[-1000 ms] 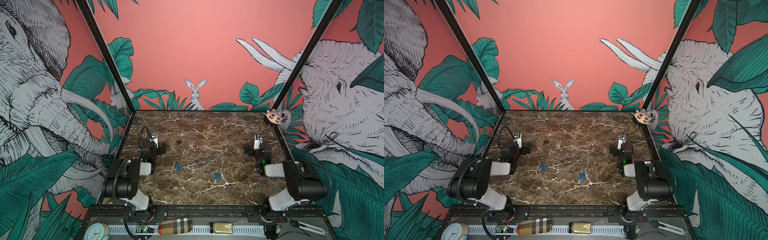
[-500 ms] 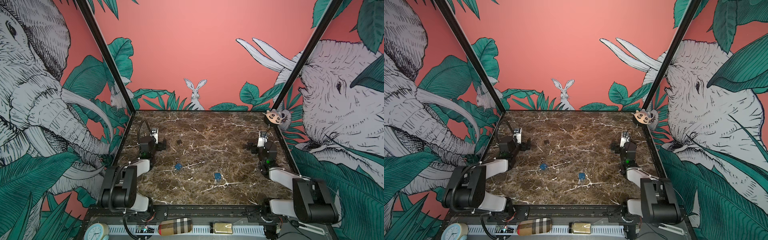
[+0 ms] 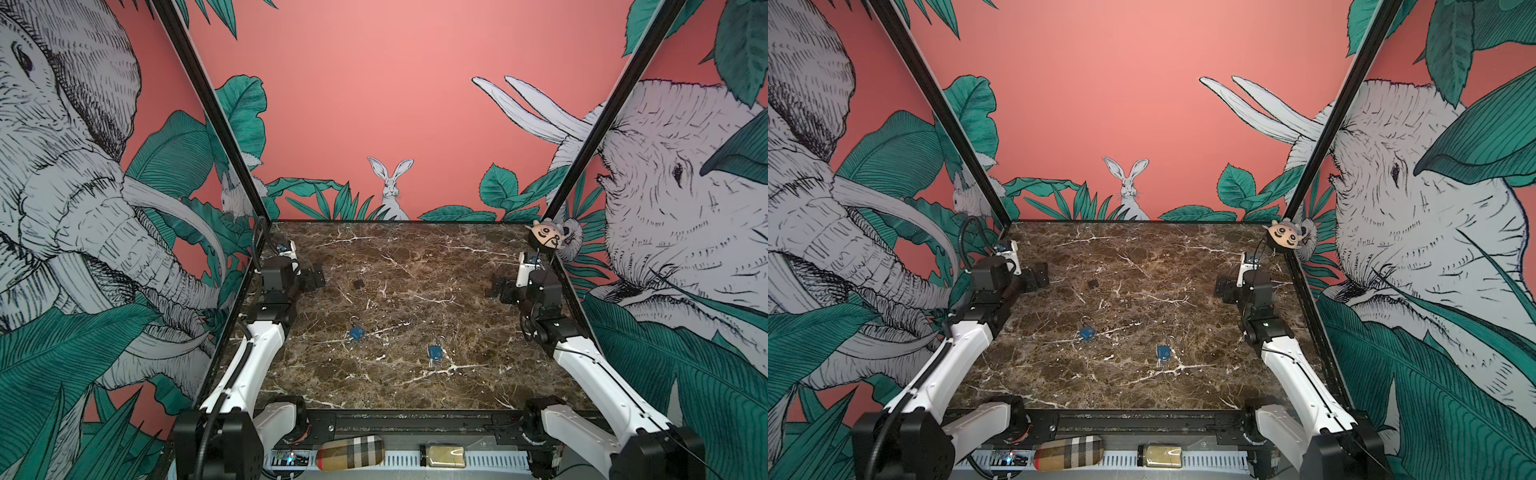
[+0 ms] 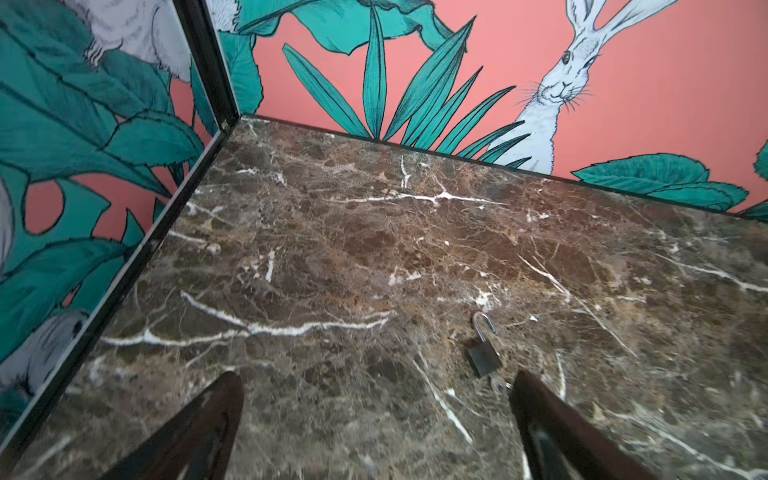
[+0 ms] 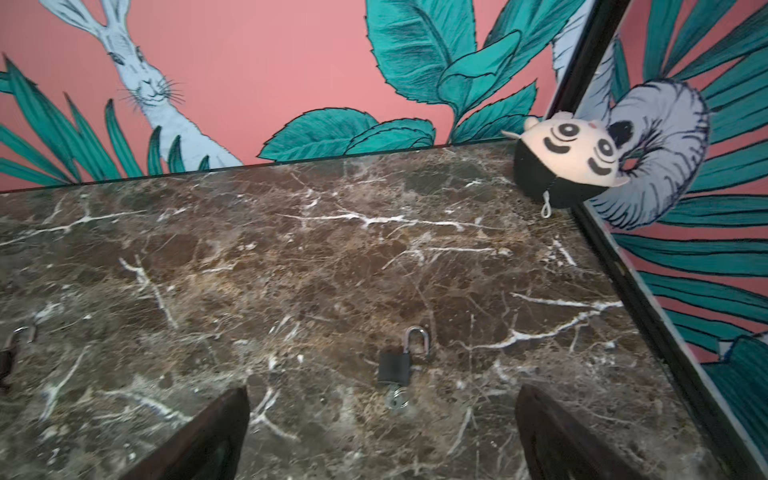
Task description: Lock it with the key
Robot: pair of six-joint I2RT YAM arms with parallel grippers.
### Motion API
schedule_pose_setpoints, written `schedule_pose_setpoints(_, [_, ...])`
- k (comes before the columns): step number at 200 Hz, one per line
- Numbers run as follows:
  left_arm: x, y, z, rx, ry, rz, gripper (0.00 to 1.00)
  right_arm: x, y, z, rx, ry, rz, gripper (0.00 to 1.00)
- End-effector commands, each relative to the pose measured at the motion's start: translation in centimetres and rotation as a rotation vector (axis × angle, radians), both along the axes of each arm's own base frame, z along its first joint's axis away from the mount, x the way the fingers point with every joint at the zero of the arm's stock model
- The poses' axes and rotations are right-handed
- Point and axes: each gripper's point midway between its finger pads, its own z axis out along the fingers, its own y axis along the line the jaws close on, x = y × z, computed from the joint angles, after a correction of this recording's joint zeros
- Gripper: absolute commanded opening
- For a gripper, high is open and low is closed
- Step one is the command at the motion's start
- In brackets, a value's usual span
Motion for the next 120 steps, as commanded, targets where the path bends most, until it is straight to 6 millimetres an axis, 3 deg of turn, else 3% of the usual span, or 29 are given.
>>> schedule_pose_setpoints(1, [-3.8,-0.4,-2.2,-0.099,0.172,0.036,1.0,-3.0,0.9,-1.7,0.025,0.181,-0.018,0.99])
schedule_pose_setpoints(29, [-6.2,-0.4,-3.4,-0.104,0.306,0.051,1.0,-5.0,3.7,-2.2,0.084,0.311,0.046,0.99])
schedule_pose_setpoints(50, [-7.7,0.1,-4.0,-0.1,0.379,0.082,0.99,-6.4,5.3,-3.2,0.031,0.403,0.099,0.99])
schedule_pose_setpoints(76, [-9.4,-0.7,-5.1,-0.224,0.442,0.125,1.0,-8.0,7.0,-4.7,0.022,0.475,0.167,0.99])
schedule_pose_setpoints(93, [-9.6,-1.6,-5.6,-0.278,0.412,0.099,0.99,-8.7,7.4,-5.7,-0.023,0.519,0.192,0.99])
schedule_pose_setpoints(120, [-9.8,-0.7,-4.9,-0.209,0.413,0.108,0.99,-9.9,9.0,-7.3,-0.059,0.6,0.271,0.99])
